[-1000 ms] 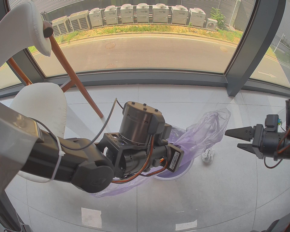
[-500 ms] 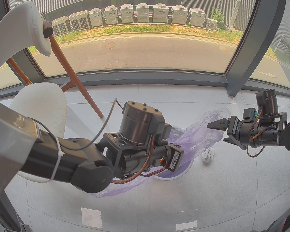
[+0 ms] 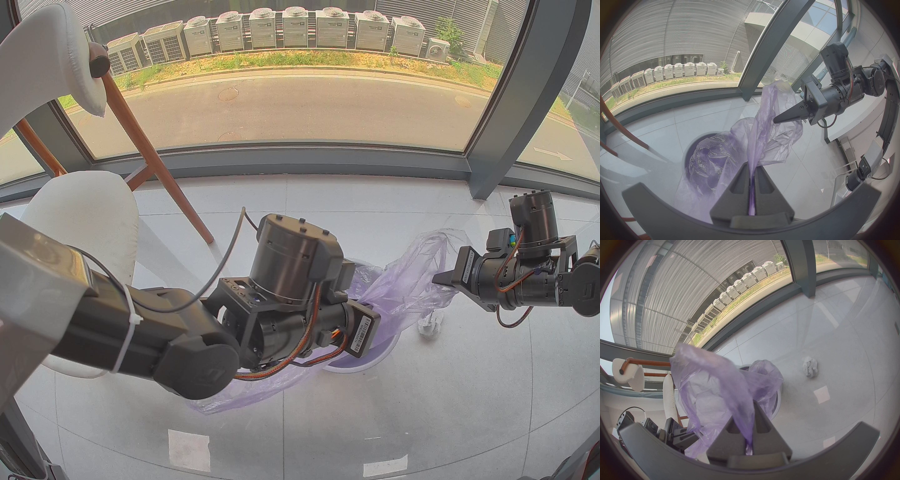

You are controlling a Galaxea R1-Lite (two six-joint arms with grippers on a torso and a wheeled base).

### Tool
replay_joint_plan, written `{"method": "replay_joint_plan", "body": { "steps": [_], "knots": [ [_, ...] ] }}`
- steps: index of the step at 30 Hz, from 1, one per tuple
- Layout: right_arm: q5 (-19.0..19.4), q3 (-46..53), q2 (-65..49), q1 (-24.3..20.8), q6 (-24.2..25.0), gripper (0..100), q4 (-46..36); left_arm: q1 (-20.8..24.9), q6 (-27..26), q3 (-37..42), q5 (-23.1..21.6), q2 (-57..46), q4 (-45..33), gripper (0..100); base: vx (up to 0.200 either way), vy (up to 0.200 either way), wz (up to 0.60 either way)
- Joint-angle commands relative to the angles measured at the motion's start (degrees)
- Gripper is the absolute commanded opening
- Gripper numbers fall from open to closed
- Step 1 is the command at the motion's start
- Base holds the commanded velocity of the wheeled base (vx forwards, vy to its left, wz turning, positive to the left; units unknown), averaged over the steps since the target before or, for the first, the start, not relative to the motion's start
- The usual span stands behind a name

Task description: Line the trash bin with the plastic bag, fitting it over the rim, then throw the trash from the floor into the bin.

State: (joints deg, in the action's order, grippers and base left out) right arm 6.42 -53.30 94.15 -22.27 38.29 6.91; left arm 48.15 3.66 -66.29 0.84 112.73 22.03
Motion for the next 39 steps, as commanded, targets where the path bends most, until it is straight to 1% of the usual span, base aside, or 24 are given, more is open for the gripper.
{"method": "replay_joint_plan", "body": {
  "steps": [1,2,3,7,10,11,12,13,16,18,20,24,26,31,35,36,38,39],
  "knots": [
    [-0.9,-0.5,0.6,-0.5,-0.7,0,0.6,0.0,0.0,0.0,0.0,0.1,0.1,0,0.000,0.000,0.00],
    [-1.2,-0.3,0.8,-0.4,-1.3,0,1.5,0.0,0.1,0.1,-0.1,-0.1,0.1,0,0.000,0.000,0.00],
    [-1.4,0.0,0.9,-0.3,-2.0,0,2.4,0.0,-0.1,0.1,0.0,-0.1,0.2,100,0.000,0.000,0.00],
    [-1.4,0.2,0.9,0.1,-3.4,0,3.4,-0.1,0.2,-0.9,0.0,-0.1,1.3,100,0.000,0.000,0.00],
    [-1.2,0.8,0.9,2.9,-7.1,0,4.3,-0.5,1.2,-0.2,0.5,-1.5,0.8,100,0.000,0.000,0.00],
    [-1.2,0.8,0.9,2.9,-7.1,0,4.3,-0.5,1.2,-0.2,0.5,-1.5,0.8,100,0.000,0.000,0.00],
    [-0.4,2.9,0.7,4.3,-10.8,0,7.2,-1.5,3.5,1.9,2.0,-3.5,0.8,100,0.000,0.000,0.00],
    [0.4,4.3,0.7,4.9,-12.6,0,9.3,-2.3,4.4,3.0,2.7,-4.4,0.7,100,0.000,0.000,0.00],
    [3.9,8.6,0.9,6.5,-17.3,0,16.0,-5.1,4.9,5.6,3.1,-6.7,0.5,100,0.000,0.000,0.00],
    [5.5,10.8,1.0,6.8,-19.0,0,19.4,-6.9,4.9,6.7,3.1,-8.0,0.4,100,0.000,0.000,0.00],
    [6.1,11.9,1.1,6.8,-19.7,0,21.3,-8.7,4.9,7.2,3.1,-9.3,-0.2,100,0.000,0.000,0.00],
    [6.1,12.4,1.0,6.5,-19.7,0,21.5,-11.2,5.0,7.9,2.4,-11.7,-0.6,100,0.000,0.000,0.00],
    [6.1,12.4,1.0,6.5,-19.7,0,21.5,-11.3,5.0,8.0,2.4,-12.2,-0.6,100,0.000,0.000,0.00],
    [6.1,12.5,1.0,6.5,-19.7,0,21.5,-11.9,5.0,13.3,2.3,-15.3,-0.4,100,0.000,0.000,0.00],
    [6.1,12.5,1.0,6.5,-19.7,0,21.6,-11.9,5.0,15.4,2.3,-17.0,-0.4,100,0.000,0.000,0.00],
    [6.1,12.6,0.9,6.5,-19.7,0,21.6,-11.9,5.0,17.2,2.3,-18.1,-0.4,100,0.000,0.000,0.00],
    [6.1,12.6,0.9,6.5,-19.7,0,21.6,-11.9,5.0,17.5,2.3,-18.2,-0.4,100,0.000,0.000,0.00],
    [6.1,12.4,0.9,6.5,-19.7,0,21.7,-11.9,4.8,19.4,2.3,-18.7,-0.5,100,0.000,0.000,0.00]
  ]
}}
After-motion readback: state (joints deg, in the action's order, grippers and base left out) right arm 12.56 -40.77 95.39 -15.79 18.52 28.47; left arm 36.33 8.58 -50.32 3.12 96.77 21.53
